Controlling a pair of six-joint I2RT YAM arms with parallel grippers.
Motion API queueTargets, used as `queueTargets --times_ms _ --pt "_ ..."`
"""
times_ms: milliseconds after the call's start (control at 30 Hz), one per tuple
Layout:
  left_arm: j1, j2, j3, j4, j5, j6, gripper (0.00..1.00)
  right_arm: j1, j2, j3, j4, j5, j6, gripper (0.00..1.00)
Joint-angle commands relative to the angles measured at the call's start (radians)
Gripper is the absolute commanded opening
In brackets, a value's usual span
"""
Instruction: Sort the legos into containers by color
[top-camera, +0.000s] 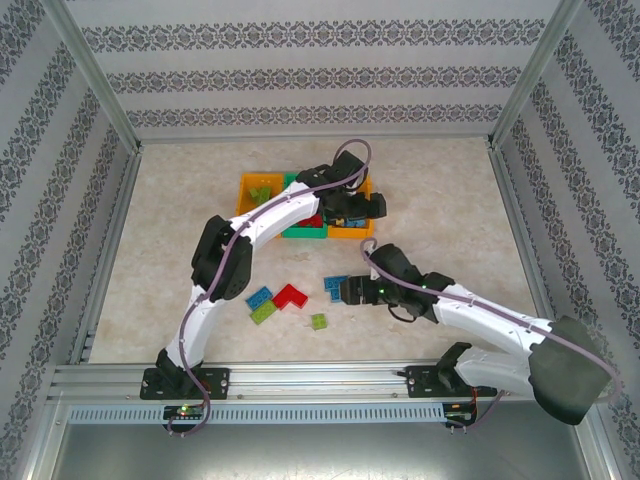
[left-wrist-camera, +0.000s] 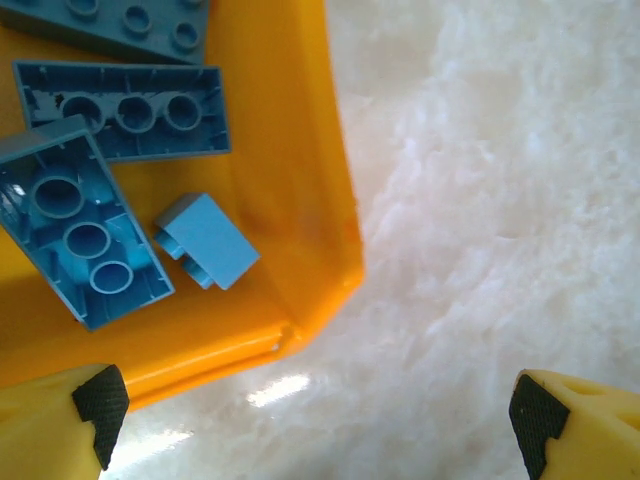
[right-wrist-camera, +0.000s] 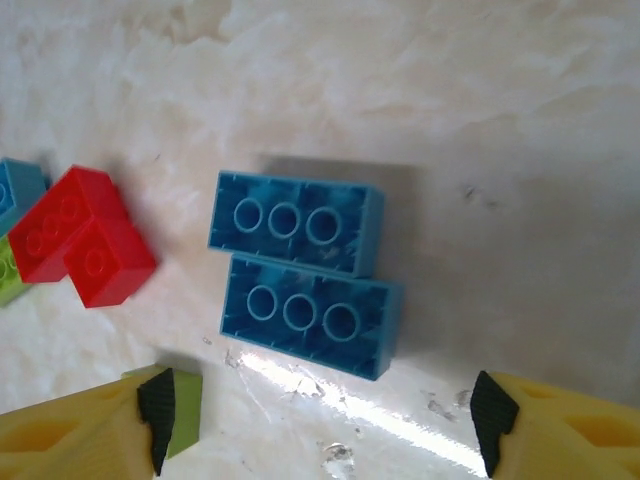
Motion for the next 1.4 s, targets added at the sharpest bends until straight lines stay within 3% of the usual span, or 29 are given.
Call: queueTargets --times_ms 0,167,500,900,1167,1367 --pt "0.013 -0.083 -0.029 0.081 0.033 -0.04 1.0 0.053 0.057 0.034 -0.003 0.106 0.087 0.84" --pt "0.019 -0.144 -0.087 0.1 0.0 -0.036 0.99 0.123 0.182 0.15 -0.061 0.178 0.117 0.98" --pt "0.16 -0.382 -0.471 0.26 -0.007 -0.074 1.0 0.147 0.348 0.243 -0.074 0.211 0.112 0.98" --pt "0.245 -0.601 -0.758 0.264 -0.086 -0.055 0.99 0.159 0.477 0.335 -0.106 0.224 0.105 0.97" --pt "0.303 -0.724 -0.991 0.389 -0.089 -0.144 0.99 0.159 0.546 0.391 -0.184 0.257 0.09 0.86" --pt "0.306 -0.795 -1.015 0.345 -0.142 -0.115 0.99 0.159 0.565 0.402 -0.198 0.271 0.089 0.71"
